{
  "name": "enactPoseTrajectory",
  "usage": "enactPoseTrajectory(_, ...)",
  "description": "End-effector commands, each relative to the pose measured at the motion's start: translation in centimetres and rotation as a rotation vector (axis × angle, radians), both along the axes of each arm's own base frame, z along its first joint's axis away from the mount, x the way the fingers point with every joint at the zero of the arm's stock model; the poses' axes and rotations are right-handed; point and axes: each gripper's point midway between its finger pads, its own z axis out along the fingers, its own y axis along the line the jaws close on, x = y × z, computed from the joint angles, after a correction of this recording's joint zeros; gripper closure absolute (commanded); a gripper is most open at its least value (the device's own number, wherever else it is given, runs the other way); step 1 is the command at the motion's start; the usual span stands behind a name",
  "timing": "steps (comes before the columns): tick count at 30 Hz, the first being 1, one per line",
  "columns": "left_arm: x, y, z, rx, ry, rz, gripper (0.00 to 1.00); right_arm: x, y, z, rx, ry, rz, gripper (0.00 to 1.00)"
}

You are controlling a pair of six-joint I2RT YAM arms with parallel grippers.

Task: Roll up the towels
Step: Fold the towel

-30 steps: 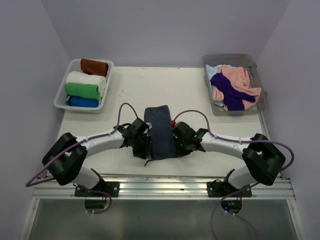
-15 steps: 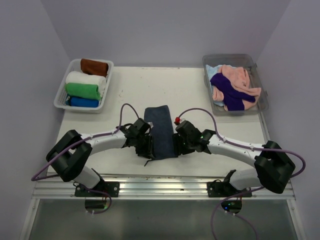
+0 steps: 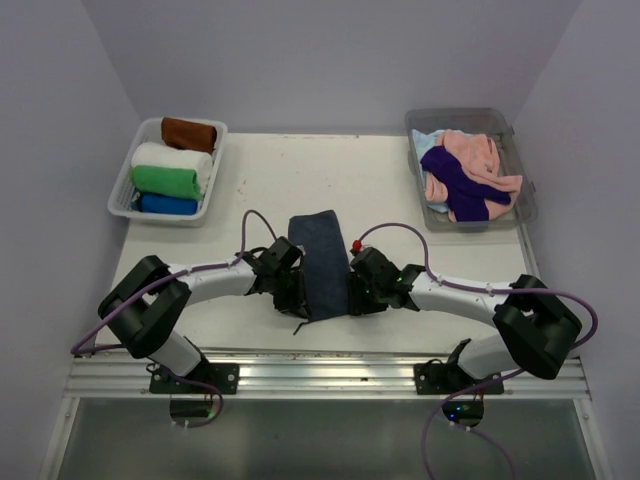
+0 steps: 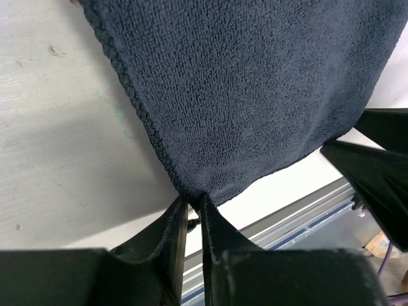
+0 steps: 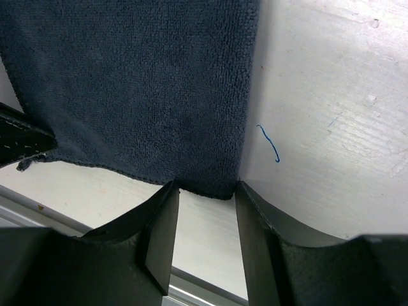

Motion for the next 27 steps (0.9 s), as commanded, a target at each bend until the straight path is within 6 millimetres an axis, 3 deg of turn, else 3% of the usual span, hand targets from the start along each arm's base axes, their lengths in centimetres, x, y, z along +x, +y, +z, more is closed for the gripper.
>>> enactPoseTrajectory(1, 0.1, 1.7, -0.9, 0.093, -0.012, 0.049, 0.81, 0.5, 0.2, 0.4, 0.018, -0.027, -0.005, 0.54)
enactPoseTrajectory(4, 0.5, 2.2, -0.3, 0.112, -0.043, 0.064, 0.79, 0.3, 0.1, 0.4, 0.022, -0.026, 0.004, 0.63)
enactPoseTrajectory(6, 0.8, 2.5, -0.1, 0.134, -0.054, 0.073, 0.78, 0.5, 0.6, 0.5, 0.04, -0.031, 0.012, 0.8)
enactPoseTrajectory(7, 0.9, 2.6, 0.0, 0.139, -0.056, 0.074, 0.77, 0.6, 0.7, 0.2, 0.037, -0.028, 0.012, 0.82)
enactPoseTrajectory(10, 0.9, 2.6, 0.6, 0.135, -0.067, 0.075, 0.63, 0.3, 1.5, 0.2, 0.061, -0.001, 0.036, 0.83)
enactPoseTrajectory(13, 0.5, 2.5, 0.8, 0.106, -0.06, 0.073, 0.56, 0.2, 1.7, 0.5, 0.072, 0.0, 0.045, 0.83)
enactPoseTrajectory(21, -0.2, 1.7, -0.4, 0.065, -0.015, 0.08, 0.57, 0.2, 1.8, 0.7, 0.082, 0.0, 0.042, 0.82)
enactPoseTrajectory(27, -1.2, 1.8, -2.0, 0.063, 0.046, 0.112, 0.67, 0.0, 2.1, 0.7, 0.092, 0.006, 0.054, 0.82)
